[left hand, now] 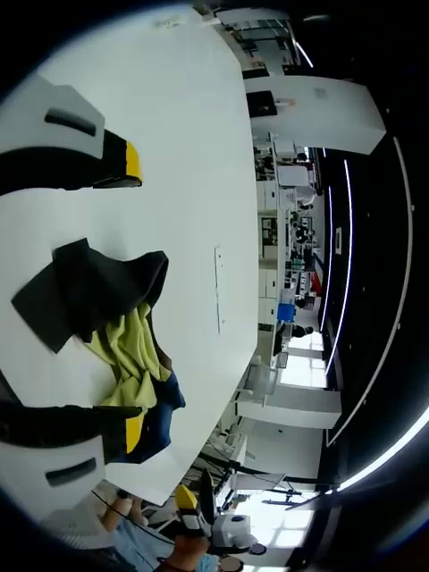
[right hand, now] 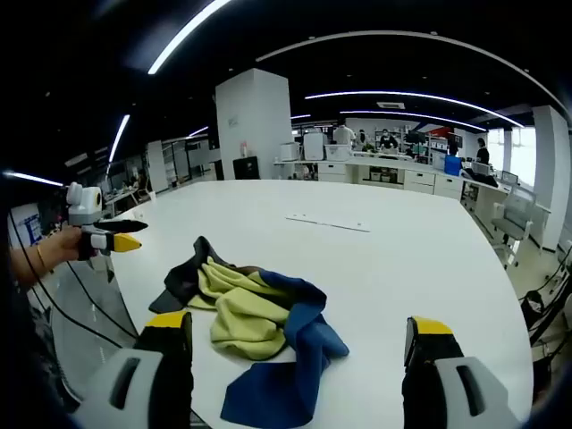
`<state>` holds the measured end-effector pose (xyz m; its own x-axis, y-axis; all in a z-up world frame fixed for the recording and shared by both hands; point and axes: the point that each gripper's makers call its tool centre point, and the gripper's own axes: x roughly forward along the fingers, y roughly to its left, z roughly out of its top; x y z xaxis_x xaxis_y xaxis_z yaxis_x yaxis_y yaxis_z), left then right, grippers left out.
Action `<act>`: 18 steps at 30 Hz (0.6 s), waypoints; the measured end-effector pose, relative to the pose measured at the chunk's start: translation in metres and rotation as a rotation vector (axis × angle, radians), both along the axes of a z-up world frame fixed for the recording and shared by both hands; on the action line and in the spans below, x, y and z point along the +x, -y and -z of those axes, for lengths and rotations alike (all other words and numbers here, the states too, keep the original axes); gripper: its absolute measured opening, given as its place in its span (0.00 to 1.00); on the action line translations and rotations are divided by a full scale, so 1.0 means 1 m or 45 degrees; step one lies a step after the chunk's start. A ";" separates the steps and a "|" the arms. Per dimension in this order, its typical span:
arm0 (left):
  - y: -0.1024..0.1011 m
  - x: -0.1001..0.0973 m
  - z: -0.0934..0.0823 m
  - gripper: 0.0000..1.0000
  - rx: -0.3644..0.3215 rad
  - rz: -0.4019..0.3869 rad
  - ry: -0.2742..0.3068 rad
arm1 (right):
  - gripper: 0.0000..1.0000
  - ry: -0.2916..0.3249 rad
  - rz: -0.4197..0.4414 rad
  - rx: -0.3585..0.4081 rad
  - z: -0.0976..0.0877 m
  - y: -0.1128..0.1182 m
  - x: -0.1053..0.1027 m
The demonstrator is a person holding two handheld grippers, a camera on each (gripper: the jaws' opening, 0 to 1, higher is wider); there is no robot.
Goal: Fold the garment on the visible template until the final outline fits inside the template.
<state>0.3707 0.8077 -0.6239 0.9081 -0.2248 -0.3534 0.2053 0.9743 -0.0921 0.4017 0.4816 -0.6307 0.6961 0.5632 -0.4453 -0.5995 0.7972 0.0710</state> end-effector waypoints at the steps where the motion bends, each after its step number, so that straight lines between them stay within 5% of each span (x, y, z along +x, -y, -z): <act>1: 0.001 0.000 0.000 0.99 -0.002 0.002 0.001 | 1.00 0.000 0.001 -0.002 0.000 0.000 0.000; 18: 0.000 0.007 0.005 0.99 0.018 0.027 -0.007 | 1.00 -0.010 0.010 -0.007 0.006 0.002 0.001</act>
